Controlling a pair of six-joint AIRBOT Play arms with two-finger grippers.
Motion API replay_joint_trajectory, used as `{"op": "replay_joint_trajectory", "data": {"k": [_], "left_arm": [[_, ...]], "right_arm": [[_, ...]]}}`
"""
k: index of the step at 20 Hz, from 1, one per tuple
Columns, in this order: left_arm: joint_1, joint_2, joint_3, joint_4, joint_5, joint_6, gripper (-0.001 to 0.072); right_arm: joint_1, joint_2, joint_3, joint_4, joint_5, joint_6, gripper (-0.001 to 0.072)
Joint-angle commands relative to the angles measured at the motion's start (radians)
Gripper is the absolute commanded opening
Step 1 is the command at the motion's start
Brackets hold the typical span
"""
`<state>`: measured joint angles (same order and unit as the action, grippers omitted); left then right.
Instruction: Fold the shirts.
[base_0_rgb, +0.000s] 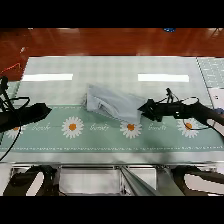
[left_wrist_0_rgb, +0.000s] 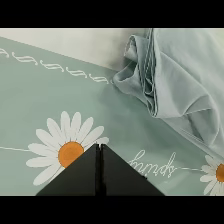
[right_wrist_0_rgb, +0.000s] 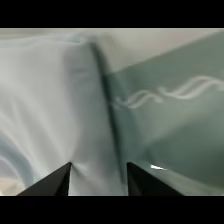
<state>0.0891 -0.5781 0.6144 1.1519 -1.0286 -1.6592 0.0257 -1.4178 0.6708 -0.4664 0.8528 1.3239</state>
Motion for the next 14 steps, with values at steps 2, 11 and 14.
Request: {"op": "replay_joint_trajectory", "data": {"k": [2,11,14], "left_arm": [[0.000,0.000,-0.001,-0.001,-0.001,0.000,0.0020],[0.000,0.000,-0.001,-0.001,0.000,0.001,0.0020],[0.000,-0.001,-0.001,-0.001,0.000,0.001,0.0020]], "right_arm": [[0.098,-0.111,0.118,0.068,0.002,-0.054,0.0403],[0.237,-0.164,0.703,-0.234,0.176,0.103,0.0028],[0.232,-0.164,0.950,-0.427,0.248,0.235,0.0028]]}}
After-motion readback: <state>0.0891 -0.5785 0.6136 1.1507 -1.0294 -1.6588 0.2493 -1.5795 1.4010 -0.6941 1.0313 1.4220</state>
